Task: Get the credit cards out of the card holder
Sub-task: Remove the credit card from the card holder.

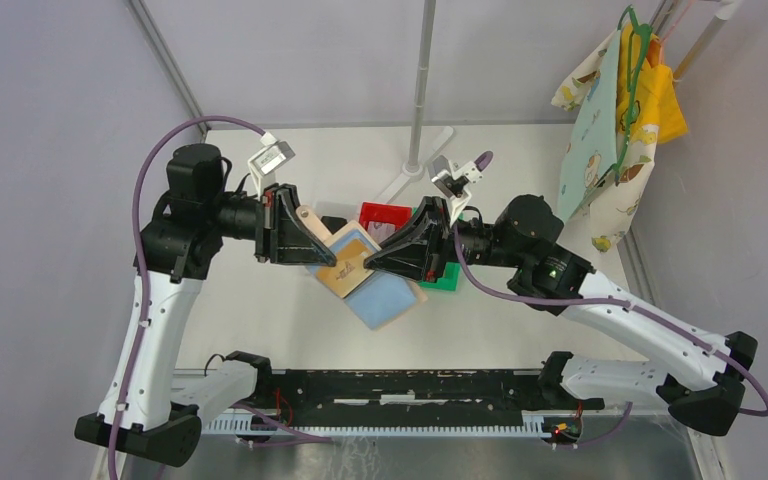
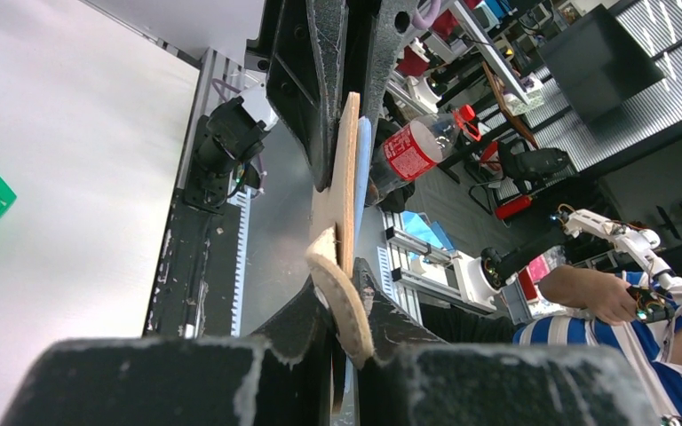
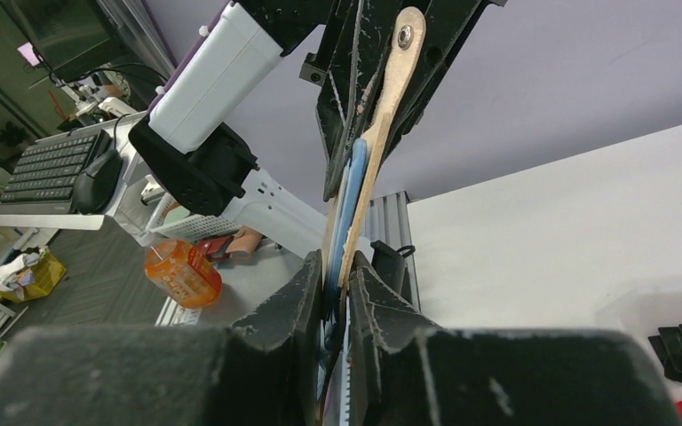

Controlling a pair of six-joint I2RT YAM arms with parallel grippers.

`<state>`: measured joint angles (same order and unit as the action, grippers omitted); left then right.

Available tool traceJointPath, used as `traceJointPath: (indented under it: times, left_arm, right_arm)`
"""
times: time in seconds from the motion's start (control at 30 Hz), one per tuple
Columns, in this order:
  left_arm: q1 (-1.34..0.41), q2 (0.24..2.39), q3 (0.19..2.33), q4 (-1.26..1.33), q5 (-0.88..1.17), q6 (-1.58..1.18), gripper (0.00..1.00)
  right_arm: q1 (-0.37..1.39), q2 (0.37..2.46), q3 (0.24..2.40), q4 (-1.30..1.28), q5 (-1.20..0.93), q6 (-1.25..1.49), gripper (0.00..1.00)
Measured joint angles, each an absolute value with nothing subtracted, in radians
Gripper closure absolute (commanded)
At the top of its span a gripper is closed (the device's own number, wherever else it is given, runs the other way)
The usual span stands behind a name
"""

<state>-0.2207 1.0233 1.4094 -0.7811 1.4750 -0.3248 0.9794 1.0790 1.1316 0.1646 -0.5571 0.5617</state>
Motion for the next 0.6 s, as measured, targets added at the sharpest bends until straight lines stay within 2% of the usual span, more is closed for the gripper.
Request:
traceJointPath:
  times: [0.13, 0.37, 0.6]
  left_arm:
    - [-0.222, 1.027, 1.406, -0.776, 1.479, -0.325, 0.87]
    - [-0.226, 1.039, 1.405, -0.774, 1.476, -0.327, 0.66]
    - [-0.225, 1.041, 1.403, -0.774, 1.440, -0.329, 0.65]
  right_arm:
    - [0.978, 1.076, 1.131, 0.149, -0.546, 0.580, 1.00]
    - [0.977, 1.057, 1.127, 0.110, -0.508, 0.580, 1.00]
    - [0.978, 1.066, 1.185, -0.030, -0.444, 0.603, 1.00]
